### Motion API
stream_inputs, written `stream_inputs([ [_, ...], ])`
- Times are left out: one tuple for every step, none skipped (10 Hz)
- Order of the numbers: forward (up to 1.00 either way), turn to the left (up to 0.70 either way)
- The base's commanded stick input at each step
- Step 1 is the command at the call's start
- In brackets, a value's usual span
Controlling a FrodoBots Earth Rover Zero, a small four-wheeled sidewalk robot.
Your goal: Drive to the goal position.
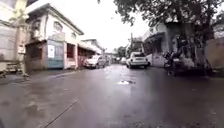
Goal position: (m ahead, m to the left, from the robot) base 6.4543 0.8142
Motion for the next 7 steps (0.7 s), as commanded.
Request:
stream_inputs([
  [1.0, 0.0],
  [1.0, 0.0],
  [1.0, 0.0],
  [1.0, 0.0],
  [1.0, 0.0],
  [1.0, 0.0],
  [1.0, 0.0],
])
